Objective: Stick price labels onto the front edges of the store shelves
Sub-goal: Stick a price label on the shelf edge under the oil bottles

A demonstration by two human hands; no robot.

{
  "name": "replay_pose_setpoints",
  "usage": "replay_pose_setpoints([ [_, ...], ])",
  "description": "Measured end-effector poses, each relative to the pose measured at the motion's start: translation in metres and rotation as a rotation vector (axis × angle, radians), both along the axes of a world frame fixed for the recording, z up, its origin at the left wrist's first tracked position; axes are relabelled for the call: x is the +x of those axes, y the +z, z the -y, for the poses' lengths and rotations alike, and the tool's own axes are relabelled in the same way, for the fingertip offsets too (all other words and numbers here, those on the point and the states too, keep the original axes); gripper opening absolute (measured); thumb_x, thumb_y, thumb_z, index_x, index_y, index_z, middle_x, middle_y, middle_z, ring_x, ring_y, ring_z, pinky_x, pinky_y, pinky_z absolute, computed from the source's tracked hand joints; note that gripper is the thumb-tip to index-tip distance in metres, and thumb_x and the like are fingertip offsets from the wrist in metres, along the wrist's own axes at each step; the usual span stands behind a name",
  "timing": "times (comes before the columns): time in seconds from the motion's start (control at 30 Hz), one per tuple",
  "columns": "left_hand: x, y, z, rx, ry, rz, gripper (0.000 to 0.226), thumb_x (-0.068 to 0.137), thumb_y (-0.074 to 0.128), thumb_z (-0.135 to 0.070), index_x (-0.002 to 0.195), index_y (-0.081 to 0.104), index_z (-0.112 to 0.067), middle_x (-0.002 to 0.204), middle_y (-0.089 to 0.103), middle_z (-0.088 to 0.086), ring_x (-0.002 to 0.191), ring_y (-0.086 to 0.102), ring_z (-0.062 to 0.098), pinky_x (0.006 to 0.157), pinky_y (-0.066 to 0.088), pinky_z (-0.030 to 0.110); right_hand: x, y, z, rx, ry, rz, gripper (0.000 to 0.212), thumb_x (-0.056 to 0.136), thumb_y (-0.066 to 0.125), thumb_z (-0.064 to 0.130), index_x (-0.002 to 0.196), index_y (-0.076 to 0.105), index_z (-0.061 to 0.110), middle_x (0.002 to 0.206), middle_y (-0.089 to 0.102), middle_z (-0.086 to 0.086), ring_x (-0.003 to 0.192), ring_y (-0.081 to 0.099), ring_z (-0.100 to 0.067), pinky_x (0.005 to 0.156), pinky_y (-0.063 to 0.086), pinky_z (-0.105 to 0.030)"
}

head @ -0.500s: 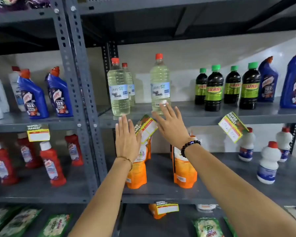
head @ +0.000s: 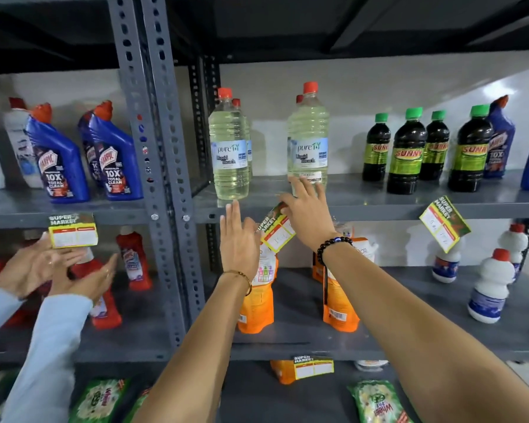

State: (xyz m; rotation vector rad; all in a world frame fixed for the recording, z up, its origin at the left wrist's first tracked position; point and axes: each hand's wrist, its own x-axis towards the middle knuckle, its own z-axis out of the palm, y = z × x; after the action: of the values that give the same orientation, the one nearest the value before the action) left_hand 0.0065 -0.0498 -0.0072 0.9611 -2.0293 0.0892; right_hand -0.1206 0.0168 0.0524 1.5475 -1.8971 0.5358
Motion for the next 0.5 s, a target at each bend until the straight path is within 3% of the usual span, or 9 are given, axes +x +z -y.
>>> replay_pose_setpoints([
  [0.23,0.009,0.011,0.006,-0.055,-0.12,0.008,0.013,0.095,0.044,-0.005,0.091,0.057,-0.003,0.15,0.034,0.018,0.145,0.015,0.035,0.121,0.01,0.045,0.001,0.001,0.0,-0.047,0.04,0.094,0.016,0.09,0.051,0.009,0.101,0.062,0.006,0.136,0.049,-0.015,0.136,0.034,-0.032,0.114,0.025,-0.049],
  [0.3,0.013,0.015,0.011,-0.073,-0.146,0.003,0.012,0.095,0.045,-0.006,0.09,0.056,-0.004,0.148,0.038,0.017,0.144,0.018,0.034,0.12,0.009,0.043,0.0,-0.002,-0.003,-0.102,0.071,0.161,0.013,0.086,0.054,0.007,0.094,0.063,0.004,0.125,0.057,-0.015,0.125,0.045,-0.033,0.11,0.032,-0.048],
  [0.4,0.02,0.022,0.019,-0.064,-0.196,0.072,0.013,0.094,0.048,-0.007,0.082,0.053,-0.007,0.146,0.042,0.014,0.143,0.022,0.033,0.12,0.011,0.042,0.002,-0.008,-0.008,-0.118,0.114,0.263,0.006,0.083,0.056,0.005,0.083,0.061,0.002,0.103,0.063,-0.015,0.1,0.056,-0.032,0.092,0.043,-0.042],
  [0.5,0.023,0.028,0.023,-0.054,-0.236,0.14,0.011,0.093,0.051,-0.007,0.082,0.054,-0.007,0.133,0.053,0.012,0.13,0.042,0.03,0.116,0.027,0.042,0.005,-0.014,-0.009,-0.116,0.116,0.315,0.006,0.08,0.057,0.001,0.078,0.062,0.0,0.095,0.065,-0.016,0.089,0.057,-0.034,0.088,0.042,-0.039],
])
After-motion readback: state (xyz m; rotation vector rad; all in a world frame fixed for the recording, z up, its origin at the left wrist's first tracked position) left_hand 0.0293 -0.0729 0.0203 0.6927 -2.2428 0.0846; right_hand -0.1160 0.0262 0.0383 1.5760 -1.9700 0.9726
